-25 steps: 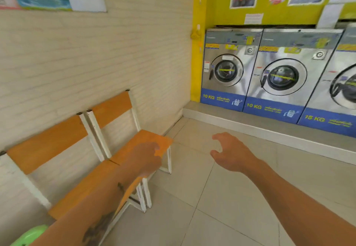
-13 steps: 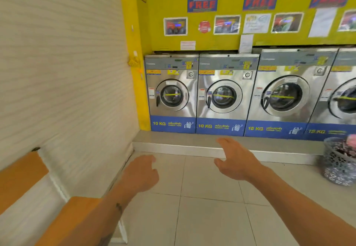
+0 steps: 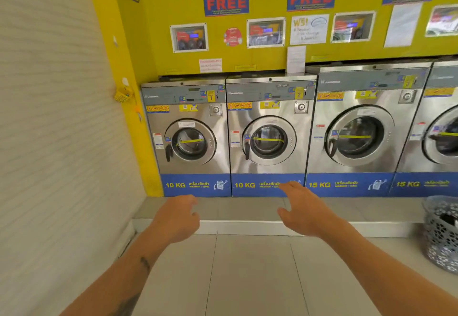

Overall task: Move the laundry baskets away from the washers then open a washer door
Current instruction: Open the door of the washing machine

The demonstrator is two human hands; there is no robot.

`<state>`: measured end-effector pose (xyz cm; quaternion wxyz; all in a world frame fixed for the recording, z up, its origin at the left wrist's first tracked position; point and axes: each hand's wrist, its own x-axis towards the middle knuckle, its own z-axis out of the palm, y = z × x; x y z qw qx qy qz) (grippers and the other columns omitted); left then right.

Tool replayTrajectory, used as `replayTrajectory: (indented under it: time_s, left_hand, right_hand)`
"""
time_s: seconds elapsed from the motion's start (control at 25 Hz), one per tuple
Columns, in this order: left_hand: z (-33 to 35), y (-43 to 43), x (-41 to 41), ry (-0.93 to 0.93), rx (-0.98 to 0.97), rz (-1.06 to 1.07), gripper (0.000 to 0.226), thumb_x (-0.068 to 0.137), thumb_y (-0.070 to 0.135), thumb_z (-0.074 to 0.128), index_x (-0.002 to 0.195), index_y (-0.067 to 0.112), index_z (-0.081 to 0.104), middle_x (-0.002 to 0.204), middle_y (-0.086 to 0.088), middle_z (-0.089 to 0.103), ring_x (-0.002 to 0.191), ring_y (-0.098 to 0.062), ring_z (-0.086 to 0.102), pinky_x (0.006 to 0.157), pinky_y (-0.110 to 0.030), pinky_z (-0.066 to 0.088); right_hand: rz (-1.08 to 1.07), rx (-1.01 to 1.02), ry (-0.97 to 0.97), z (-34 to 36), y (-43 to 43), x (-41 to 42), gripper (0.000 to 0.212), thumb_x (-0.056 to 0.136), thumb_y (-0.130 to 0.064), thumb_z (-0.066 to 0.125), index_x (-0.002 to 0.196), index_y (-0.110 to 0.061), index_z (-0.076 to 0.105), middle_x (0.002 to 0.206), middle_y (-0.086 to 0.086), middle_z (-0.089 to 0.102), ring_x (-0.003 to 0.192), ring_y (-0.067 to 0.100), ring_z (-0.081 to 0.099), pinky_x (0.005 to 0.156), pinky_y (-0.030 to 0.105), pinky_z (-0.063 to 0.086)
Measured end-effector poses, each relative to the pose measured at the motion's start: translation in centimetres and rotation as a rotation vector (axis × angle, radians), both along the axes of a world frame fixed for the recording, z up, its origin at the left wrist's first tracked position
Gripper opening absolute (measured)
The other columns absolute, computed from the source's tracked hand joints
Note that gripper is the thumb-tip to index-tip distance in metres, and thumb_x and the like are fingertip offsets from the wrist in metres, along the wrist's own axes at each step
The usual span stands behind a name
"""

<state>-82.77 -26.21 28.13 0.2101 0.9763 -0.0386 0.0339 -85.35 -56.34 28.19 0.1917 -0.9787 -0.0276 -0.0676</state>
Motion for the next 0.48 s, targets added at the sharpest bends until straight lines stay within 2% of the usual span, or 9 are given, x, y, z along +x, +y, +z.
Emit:
replayTrajectory:
  time_s: [0.28,0.48]
  left_hand:
    - [0.1,-3.4,17.3,-0.051,-0.104,0.081,0.039,0.088,0.022,0.052,0.127,0.022,0.057,0.126,0.001,0.062,0.11,-0.018,0.058,0.094,-0.03,0.045]
    - [-2.6,-5.2,32.5,-0.11,-0.239,0.013,0.038,0.089,0.019,0.057,0.126,0.023,0.057,0.118,0.002,0.064,0.107,-0.015,0.06,0.094,-0.034,0.049]
  right_hand:
    - [0.065,0.03,0.009,-0.9,-3.3,19.6,0.062,0.088,-0.033,0.053,0.146,-0.021,0.035,0.147,-0.005,0.04,0.131,0.022,0.043,0.103,0.041,0.042]
    - [0.036,0.064,0.021,-2.5,-5.5,32.9,0.056,0.089,-0.032,0.052,0.143,-0.022,0.039,0.138,-0.005,0.046,0.122,0.02,0.047,0.098,0.037,0.044]
